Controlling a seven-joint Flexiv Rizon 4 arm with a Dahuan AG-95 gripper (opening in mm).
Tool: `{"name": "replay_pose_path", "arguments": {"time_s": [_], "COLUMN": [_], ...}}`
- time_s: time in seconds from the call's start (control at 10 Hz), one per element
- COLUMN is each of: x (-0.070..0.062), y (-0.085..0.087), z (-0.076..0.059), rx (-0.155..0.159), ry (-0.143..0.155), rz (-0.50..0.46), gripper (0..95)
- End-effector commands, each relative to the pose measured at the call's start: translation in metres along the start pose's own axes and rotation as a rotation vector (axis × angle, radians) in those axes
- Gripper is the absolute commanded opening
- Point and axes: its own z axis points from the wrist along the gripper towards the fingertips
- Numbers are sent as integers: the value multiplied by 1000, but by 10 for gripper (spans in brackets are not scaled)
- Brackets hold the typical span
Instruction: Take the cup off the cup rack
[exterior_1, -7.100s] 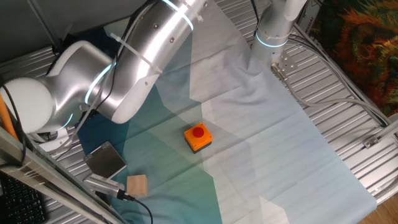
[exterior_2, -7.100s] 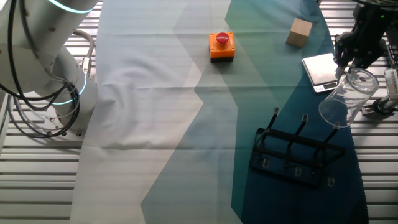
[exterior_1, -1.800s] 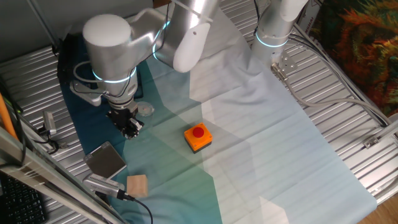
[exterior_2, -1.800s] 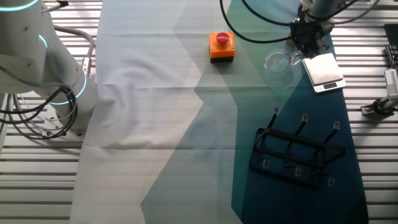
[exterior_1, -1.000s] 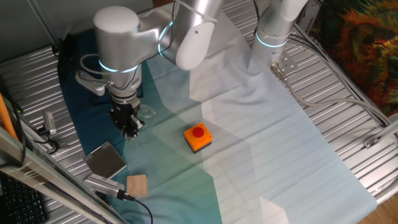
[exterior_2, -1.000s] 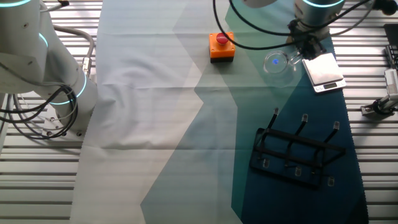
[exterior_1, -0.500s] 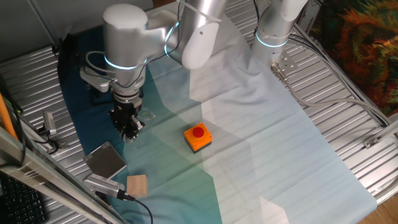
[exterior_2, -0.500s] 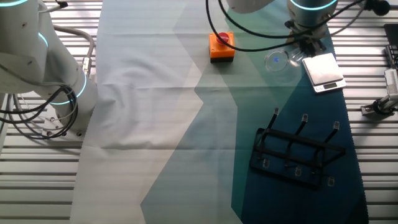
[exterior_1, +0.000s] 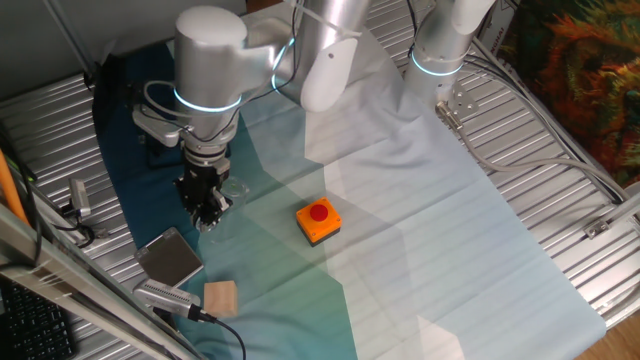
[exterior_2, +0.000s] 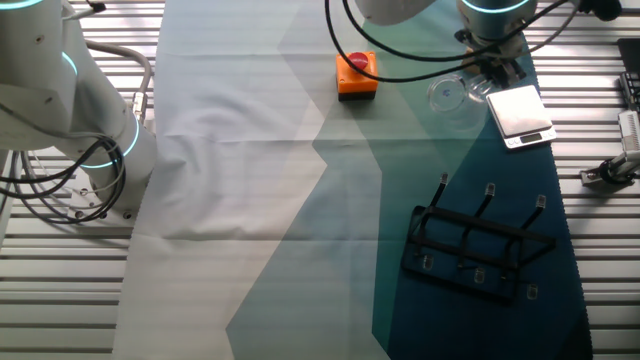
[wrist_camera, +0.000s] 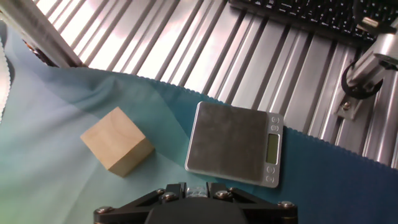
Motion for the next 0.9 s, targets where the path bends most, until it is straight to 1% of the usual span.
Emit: {"name": "replay_pose_path", "arguments": {"time_s": [0.1, 0.2, 0.4, 0.5, 0.8, 0.9], "x": [0, -1, -1, -1, -1, -1], "y": [1, 1, 1, 1, 2, 2], "z": [3, 4, 4, 4, 4, 4], "rx": [3, 4, 3, 6, 13, 14], "ry": [-35, -43, -46, -53, -87, -106], "rz": [15, 15, 17, 22, 39, 48], "gripper": [0, 0, 0, 0, 0, 0]}}
